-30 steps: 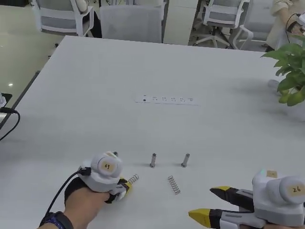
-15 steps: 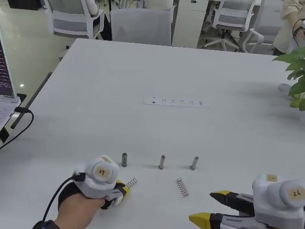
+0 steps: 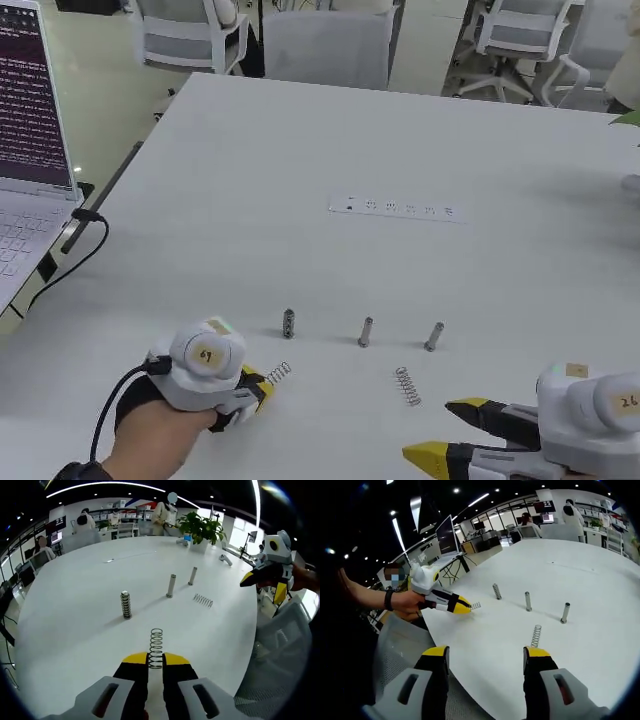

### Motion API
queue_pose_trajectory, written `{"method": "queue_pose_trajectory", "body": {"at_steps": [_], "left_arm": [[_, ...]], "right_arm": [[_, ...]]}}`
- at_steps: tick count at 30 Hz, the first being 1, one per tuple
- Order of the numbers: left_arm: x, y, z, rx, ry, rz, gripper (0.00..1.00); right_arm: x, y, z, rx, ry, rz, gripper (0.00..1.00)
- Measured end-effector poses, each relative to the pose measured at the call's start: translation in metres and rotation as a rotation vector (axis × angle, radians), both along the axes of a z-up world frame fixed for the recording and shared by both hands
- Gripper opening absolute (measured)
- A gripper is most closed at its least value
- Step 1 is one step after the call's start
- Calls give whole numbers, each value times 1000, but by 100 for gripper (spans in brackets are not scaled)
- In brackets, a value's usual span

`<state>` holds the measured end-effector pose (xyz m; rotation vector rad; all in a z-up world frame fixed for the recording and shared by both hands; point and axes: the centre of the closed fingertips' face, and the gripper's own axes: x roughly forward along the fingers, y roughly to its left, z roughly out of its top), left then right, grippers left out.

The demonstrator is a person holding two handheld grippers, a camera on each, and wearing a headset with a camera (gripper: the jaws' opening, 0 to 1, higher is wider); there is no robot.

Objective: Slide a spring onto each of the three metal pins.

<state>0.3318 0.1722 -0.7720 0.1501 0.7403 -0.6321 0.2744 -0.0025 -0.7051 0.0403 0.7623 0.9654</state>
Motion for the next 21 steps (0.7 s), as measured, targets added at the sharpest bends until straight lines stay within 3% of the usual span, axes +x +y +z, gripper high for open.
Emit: {"method": "queue_pose_trajectory", "body": {"at_steps": [9, 21], "left_arm": [[-9, 0, 13, -12, -22, -20, 2], [-13, -7, 29, -32, -57, -54, 2]], "right_arm": [[5, 17, 3, 26, 3, 32, 57], [10, 33, 5, 69, 14, 66, 53]]}}
